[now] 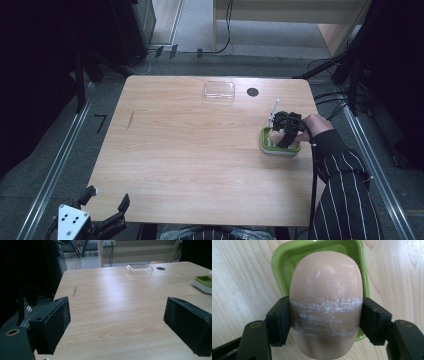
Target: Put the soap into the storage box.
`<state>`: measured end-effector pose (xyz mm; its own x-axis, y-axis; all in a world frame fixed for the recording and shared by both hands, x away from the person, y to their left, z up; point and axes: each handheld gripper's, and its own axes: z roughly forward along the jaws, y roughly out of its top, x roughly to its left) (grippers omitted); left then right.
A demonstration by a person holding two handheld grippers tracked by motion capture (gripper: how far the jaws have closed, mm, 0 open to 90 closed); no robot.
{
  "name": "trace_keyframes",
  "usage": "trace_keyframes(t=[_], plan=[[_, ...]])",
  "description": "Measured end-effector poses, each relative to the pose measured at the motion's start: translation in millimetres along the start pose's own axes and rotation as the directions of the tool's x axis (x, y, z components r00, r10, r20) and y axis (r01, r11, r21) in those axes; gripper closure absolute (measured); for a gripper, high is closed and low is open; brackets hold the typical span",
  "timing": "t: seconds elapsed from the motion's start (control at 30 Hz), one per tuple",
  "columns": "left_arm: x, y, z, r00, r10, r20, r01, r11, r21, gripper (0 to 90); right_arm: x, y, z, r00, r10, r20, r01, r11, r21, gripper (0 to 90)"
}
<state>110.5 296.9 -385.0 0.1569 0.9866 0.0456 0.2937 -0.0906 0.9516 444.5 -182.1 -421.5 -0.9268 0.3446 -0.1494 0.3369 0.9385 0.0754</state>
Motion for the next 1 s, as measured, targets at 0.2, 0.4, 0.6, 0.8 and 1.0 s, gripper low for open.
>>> trace_keyframes(t=[0.2, 0.4, 0.6, 0.8, 1.0], plan=[[0.5, -0.7, -2.5, 1.0, -0.004, -0.008, 0.004, 1.0, 0.0, 7.2, -3.8, 1.5, 4.2, 1.0, -0.004, -0.006, 0.004, 1.0, 0.001, 33.8], [1.0, -1.2, -4.0, 0.9999, -0.003, -0.011, 0.004, 1.0, 0.001, 7.2, -5.8, 2.1, 8.8, 0.9999, 0.002, -0.013, -0.002, 1.0, 0.007, 33.8], [1.3, -1.8, -5.6, 0.9998, -0.007, -0.018, 0.007, 1.0, 0.0, 7.2, -8.0, 3.2, 12.4, 0.9999, -0.002, -0.015, 0.002, 1.0, 0.007, 33.8], [1.9, -2.5, -8.0, 0.9997, -0.011, -0.024, 0.011, 0.9999, -0.001, 7.2, -10.3, 3.8, 15.6, 0.9998, -0.001, -0.022, 0.001, 1.0, 0.011, 33.8], [2.1, -2.9, -9.2, 0.9995, -0.013, -0.028, 0.013, 0.9999, -0.002, 7.2, -12.0, 3.2, 19.1, 0.9995, -0.006, -0.03, 0.006, 1.0, 0.016, 33.7]])
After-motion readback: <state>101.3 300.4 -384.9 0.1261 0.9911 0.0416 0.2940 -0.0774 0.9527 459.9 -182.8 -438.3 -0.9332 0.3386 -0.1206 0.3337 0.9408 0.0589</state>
